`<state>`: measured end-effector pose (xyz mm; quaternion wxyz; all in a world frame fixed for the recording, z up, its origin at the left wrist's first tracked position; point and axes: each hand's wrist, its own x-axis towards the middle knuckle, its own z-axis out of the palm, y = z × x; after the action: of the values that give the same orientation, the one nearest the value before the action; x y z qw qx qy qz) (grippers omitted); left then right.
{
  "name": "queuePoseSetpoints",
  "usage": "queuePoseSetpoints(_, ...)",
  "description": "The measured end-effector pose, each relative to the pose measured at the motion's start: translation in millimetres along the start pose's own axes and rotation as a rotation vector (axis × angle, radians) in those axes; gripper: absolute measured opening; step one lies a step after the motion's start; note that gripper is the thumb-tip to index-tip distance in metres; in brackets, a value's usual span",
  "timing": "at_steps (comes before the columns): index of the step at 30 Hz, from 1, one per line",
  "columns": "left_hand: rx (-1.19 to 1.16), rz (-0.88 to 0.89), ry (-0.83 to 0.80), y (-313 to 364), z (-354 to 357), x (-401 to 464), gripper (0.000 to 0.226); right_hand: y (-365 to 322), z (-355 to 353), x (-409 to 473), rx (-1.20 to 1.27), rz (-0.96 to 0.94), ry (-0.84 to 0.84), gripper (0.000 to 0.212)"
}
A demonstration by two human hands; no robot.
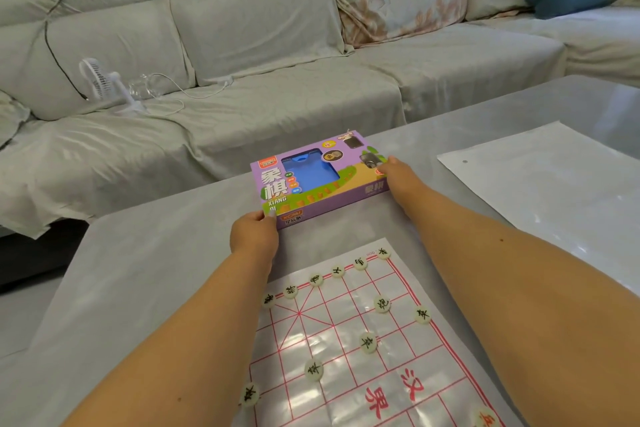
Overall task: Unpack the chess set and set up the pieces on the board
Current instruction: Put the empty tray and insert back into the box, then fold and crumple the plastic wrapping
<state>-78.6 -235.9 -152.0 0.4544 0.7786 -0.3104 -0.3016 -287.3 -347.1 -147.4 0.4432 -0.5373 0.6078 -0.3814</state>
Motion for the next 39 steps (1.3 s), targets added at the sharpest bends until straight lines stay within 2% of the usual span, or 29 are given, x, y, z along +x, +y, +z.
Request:
queuePoseSetpoints(3, 0.03, -0.025, -0.004, 3.9, 0.6, 1.1, 0.019, 0.9, -0.9, -3.6, 0.034, -0.004, -0.002, 0.009)
queuePoseSetpoints(5, 0.05, -0.033, -0.001, 5.0, 1.3, 2.1, 0.03, 1.4, -2.7, -9.7, 0.039, 0.001, 0.005, 0.037)
queuePoseSetpoints(6, 0.062, -0.04, 0.006, 5.7, 1.7, 1.6, 0.036, 0.9, -4.0, -15.1, 0.02, -0.001, 0.007, 0.043)
queuePoseSetpoints(8, 0.132, -0.064, 0.063, 8.1, 2.2, -2.1, 0.06, 3.6, -10.0, -23.8, -0.056, -0.032, 0.02, 0.05)
queuePoseSetpoints(10, 0.217, -0.016, 0.158, 16.0, -0.4, -13.9, 0.079, 8.3, -23.1, -37.7, -0.193, -0.072, 0.029, 0.052)
queuePoseSetpoints(12, 0.223, 0.109, 0.222, 27.4, 0.4, -29.9, 0.077, 16.1, -43.0, -52.1, -0.336, -0.092, 0.071, 0.052)
queuePoseSetpoints(14, 0.188, 0.206, 0.217, 38.6, 7.2, -47.8, 0.065, 25.5, -68.2, -69.6, -0.47, -0.09, 0.13, 0.053)
queuePoseSetpoints(18, 0.125, 0.317, 0.042, 55.8, 30.5, -87.3, 0.048, 49.5, -123.4, -104.5, -0.656, 0.007, 0.305, 0.041)
queuePoseSetpoints(21, 0.038, 0.259, -0.134, 62.4, 46.9, -120.7, 0.028, 72.6, -157.7, -132.7, -0.89, 0.107, 0.387, 0.041)
queuePoseSetpoints(23, -0.029, 0.225, -0.236, 60.9, 56.7, -142.9, 0.011, 85.1, -172.5, -144.7, -0.888, 0.108, 0.403, 0.041)
queuePoseSetpoints(27, -0.078, 0.079, -0.437, 60.7, 71.2, -169.1, 0.022, 84.8, -181.7, -150.1, -0.91, 0.055, 0.365, 0.018)
queuePoseSetpoints(30, -0.105, -0.066, -0.486, 64.2, 79.2, -183.5, 0.023, 78.7, -184.0, -148.1, -0.944, 0.091, 0.293, 0.016)
queuePoseSetpoints(34, -0.153, -0.077, -0.528, 64.7, 84.2, -186.7, 0.016, 50.1, -177.0, -154.5, -0.85, 0.062, 0.276, 0.021)
queuePoseSetpoints(39, -0.249, -0.084, -0.738, 71.3, 84.9, -195.0, 0.05, 24.7, -151.9, -186.0, -0.743, 0.018, 0.212, 0.017)
